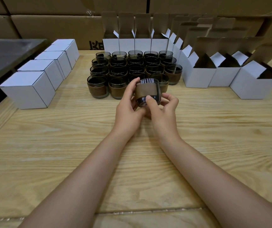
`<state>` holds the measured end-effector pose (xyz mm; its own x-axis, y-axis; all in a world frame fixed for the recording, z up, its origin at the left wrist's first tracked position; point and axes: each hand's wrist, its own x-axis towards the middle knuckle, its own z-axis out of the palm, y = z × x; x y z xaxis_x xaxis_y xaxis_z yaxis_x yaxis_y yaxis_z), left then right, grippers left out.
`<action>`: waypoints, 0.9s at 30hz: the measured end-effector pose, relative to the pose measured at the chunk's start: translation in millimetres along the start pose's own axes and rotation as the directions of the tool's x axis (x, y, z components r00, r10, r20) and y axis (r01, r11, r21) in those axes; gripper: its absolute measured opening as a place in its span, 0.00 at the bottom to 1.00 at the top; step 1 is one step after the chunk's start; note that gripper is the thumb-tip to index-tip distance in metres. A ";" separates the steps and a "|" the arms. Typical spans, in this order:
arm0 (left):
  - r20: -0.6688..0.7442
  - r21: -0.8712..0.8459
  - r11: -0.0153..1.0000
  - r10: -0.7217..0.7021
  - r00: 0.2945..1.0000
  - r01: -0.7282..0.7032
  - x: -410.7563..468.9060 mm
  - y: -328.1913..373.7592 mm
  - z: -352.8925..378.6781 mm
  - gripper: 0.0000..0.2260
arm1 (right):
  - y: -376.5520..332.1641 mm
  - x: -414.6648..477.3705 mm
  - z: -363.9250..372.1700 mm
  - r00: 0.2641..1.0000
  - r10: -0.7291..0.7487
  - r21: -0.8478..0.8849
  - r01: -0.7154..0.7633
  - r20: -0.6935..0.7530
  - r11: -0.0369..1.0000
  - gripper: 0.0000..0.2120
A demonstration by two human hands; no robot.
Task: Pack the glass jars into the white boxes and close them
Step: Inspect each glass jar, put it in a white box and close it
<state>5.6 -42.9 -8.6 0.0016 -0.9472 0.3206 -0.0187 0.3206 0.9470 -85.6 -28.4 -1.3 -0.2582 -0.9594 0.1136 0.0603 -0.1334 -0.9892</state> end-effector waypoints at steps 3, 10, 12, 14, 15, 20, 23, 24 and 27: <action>-0.009 0.042 0.999 0.019 1.000 -0.019 0.1 -0.6 0.7 0.33 | 0.4 -2.5 1.6 0.996 -0.087 -0.090 0.086 -0.007 0.992 0.30; -0.032 0.059 0.998 0.022 0.999 -0.020 0.0 -0.1 3.1 0.33 | 1.4 -2.5 0.2 0.991 -0.135 -0.188 0.133 0.005 0.973 0.29; -0.018 0.038 0.999 0.012 1.000 -0.011 -0.3 0.5 3.0 0.35 | 2.0 -1.7 -0.4 0.993 -0.117 -0.172 0.115 -0.002 0.978 0.28; 0.011 0.016 1.000 0.001 1.000 -0.001 -0.3 0.5 2.4 0.37 | 2.3 -0.7 -0.7 0.995 -0.095 -0.142 0.092 -0.017 0.986 0.26; 0.026 0.008 1.000 -0.002 1.000 0.002 -0.2 -0.1 2.0 0.39 | 2.2 0.1 -0.8 0.996 -0.085 -0.127 0.081 -0.021 0.989 0.25; 0.051 0.015 1.000 0.000 0.999 -0.001 0.1 -2.8 2.2 0.44 | 4.9 2.5 -2.2 0.999 -0.037 -0.060 0.036 -0.029 0.998 0.19; 0.032 0.007 1.000 -0.002 0.999 0.002 0.8 -4.0 2.5 0.41 | 7.7 3.3 -1.9 0.999 -0.037 -0.052 0.036 -0.006 0.998 0.19; 0.024 0.013 1.000 0.003 1.000 -0.003 0.8 -4.0 2.6 0.38 | 8.3 3.5 -1.5 0.999 -0.036 -0.054 0.036 -0.005 0.998 0.19; 0.000 0.049 0.999 0.020 1.000 -0.020 1.2 -3.8 1.7 0.33 | 9.3 4.3 -1.3 1.000 -0.016 -0.056 0.016 0.005 0.998 0.20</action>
<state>4.0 -45.2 -11.8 0.0008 -0.9405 0.3399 -0.0676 0.3391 0.9383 -87.4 -33.4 -10.1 -0.2547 -0.9583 0.1299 0.0019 -0.1348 -0.9909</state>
